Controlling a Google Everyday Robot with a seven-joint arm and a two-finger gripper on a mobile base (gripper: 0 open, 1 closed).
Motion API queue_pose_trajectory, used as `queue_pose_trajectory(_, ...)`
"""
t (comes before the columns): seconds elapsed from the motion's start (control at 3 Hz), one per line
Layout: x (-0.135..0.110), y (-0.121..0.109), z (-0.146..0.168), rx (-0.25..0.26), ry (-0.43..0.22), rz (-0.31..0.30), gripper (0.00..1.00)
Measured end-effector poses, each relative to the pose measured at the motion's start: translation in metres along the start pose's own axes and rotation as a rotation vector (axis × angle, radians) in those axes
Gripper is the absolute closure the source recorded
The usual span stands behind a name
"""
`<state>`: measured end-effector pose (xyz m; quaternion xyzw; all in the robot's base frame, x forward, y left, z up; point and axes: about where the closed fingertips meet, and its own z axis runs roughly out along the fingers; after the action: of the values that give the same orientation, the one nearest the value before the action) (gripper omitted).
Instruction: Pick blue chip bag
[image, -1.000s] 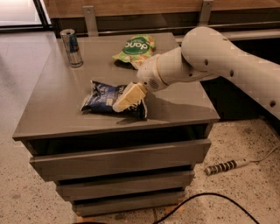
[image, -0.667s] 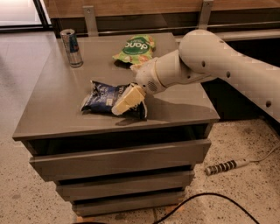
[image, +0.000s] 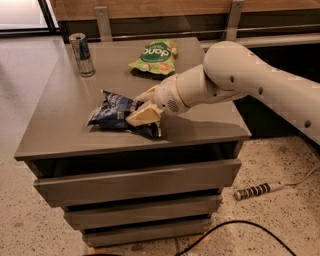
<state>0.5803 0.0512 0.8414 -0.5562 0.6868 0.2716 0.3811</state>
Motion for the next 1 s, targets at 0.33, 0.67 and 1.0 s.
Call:
queue_pose_trajectory(0.33,-0.014,-0.005,-0.020,0.028,-0.057,0.007,0.95)
queue_pose_trajectory(0.67,-0.027,-0.011,-0.039,0.054,-0.107,0.007,1.00)
queue_pose_trajectory(1.0,-0.050,-0.017,-0.073,0.092,-0.179,-0.020,1.00)
